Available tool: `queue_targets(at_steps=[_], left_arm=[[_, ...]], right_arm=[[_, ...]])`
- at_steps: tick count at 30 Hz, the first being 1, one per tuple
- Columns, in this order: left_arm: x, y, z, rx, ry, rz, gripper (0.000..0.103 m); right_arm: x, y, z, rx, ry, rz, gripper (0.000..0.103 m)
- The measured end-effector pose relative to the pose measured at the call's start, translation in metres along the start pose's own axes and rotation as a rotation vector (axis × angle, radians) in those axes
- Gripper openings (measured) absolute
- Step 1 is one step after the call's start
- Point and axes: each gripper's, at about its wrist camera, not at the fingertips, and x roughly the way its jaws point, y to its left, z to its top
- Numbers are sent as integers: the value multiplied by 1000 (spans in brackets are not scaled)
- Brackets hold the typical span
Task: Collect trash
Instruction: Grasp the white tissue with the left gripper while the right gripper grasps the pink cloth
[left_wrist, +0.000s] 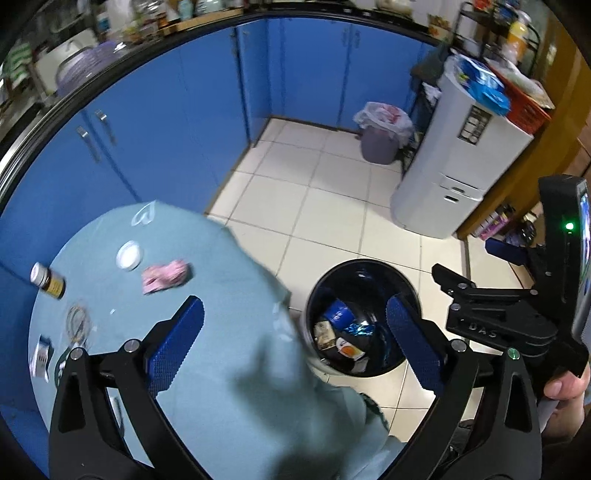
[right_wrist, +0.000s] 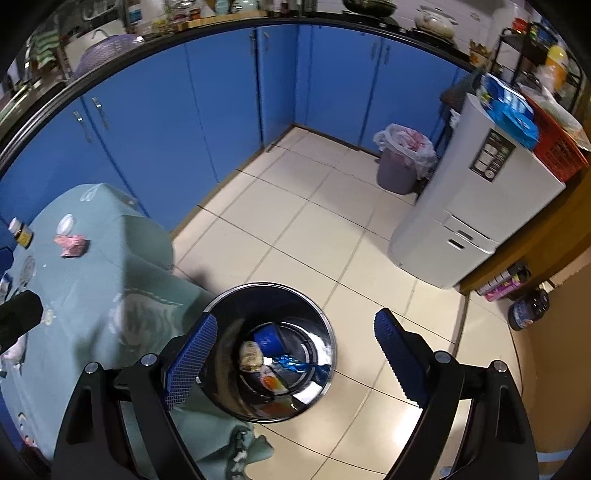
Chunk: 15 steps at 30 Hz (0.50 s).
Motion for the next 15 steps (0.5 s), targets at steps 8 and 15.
queue_targets(at_steps=[8, 15], left_arm=[[-8, 74, -36, -146, 33, 74, 98], [-12, 134, -78, -239, 76, 166, 98]], right_arm=[[-5, 65, 7, -123, -11, 62, 85], [-2, 129, 9, -229, -10, 125, 85]])
